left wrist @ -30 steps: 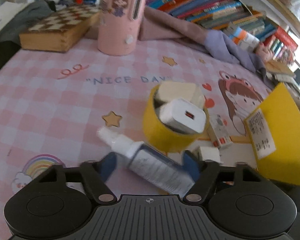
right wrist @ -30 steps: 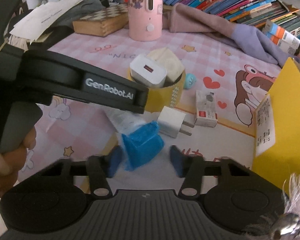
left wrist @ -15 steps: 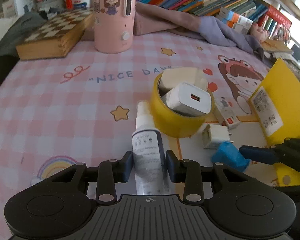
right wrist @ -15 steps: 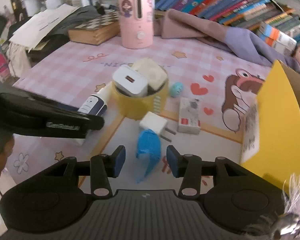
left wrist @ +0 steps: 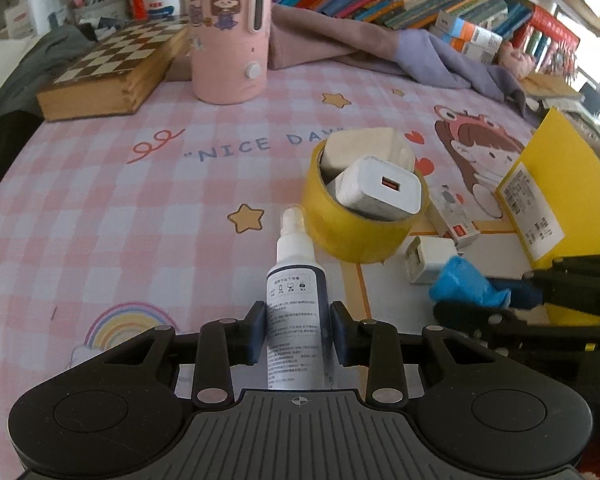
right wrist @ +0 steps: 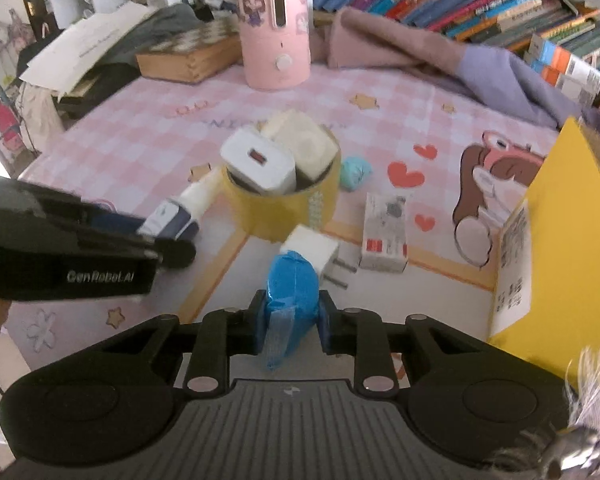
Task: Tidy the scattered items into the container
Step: 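Carry the spray bottle and blue tube with both tools over the yellow box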
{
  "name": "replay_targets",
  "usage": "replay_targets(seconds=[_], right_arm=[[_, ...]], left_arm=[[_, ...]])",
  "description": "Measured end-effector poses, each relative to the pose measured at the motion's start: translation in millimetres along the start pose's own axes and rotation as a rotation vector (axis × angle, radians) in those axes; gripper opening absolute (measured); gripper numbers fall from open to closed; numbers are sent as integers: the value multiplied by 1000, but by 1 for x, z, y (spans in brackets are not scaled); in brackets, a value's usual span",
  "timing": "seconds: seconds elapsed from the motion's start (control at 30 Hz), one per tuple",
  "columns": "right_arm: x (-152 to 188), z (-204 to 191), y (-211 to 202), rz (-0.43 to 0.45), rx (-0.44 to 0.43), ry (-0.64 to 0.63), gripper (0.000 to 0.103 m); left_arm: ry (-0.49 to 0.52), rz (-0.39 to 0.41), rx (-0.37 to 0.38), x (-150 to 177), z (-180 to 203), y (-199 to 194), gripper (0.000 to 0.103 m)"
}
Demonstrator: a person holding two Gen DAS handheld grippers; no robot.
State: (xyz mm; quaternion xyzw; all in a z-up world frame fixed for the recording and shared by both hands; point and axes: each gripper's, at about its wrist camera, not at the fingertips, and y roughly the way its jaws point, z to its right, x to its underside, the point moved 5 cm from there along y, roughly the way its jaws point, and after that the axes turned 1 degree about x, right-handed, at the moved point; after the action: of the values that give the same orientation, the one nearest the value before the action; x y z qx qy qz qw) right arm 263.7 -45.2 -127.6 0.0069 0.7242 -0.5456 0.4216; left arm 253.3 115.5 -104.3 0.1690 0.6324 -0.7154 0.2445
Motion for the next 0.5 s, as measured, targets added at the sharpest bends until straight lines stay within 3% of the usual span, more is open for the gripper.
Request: replay_targets(seconds=[0.5], right_arm=[[3,-14,-81,112,-21,75,23]], left_arm=[[-152,159,152,10,-13,-99,32]])
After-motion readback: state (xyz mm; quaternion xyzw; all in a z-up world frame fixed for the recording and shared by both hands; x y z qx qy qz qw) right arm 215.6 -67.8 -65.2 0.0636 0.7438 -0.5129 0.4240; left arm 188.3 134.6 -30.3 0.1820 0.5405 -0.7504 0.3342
